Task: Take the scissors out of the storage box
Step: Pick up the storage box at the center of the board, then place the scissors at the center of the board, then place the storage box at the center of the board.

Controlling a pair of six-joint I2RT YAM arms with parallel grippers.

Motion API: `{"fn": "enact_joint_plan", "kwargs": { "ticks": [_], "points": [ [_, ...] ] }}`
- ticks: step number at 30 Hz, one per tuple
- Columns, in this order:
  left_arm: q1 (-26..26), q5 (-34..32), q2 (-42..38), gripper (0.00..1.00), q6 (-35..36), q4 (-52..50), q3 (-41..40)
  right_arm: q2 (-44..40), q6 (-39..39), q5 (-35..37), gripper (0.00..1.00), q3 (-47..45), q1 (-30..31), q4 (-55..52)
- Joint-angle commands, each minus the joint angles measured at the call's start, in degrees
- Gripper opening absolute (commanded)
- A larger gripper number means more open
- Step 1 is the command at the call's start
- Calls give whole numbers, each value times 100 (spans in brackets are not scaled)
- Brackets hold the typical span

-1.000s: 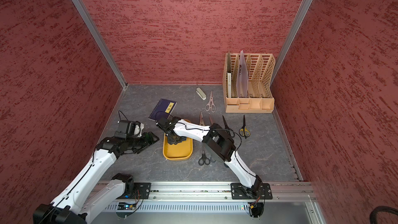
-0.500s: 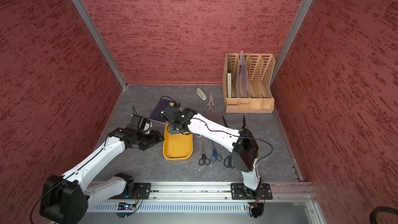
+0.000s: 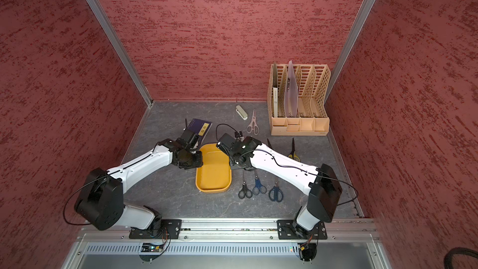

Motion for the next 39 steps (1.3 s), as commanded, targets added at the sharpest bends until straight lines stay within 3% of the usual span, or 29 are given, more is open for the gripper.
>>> {"fn": "enact_joint_plan", "kwargs": {
  "ticks": [1,4,10,18,26,32,35,39],
  "points": [
    [-120,-175,162,30,116,-2,204,-213,60,249,0,-144,-82,-113],
    [-154,-191,250,15,109,-10,266,-263,-34,194,0,-291,-93,-92],
    [-106,-247,70,0,112,-77,217,-322,-41,-153,0,-725,-89,175],
    [678,-82,-776,0,629,-474,-128,-385,244,-844,0,-1460,50,923],
    [1783,359,-1682,0,797,-539,-747,136,354,-901,0,-1388,525,1190],
    [2340,408,-1625,2,817,-515,-752,714,436,-909,0,-1157,828,1372],
    [2516,457,-1506,6,835,-508,-732,889,516,-902,0,-1118,918,1501],
    [2585,459,-1485,27,843,-510,-723,1134,625,-877,0,-1049,1025,1587]
  ]
}}
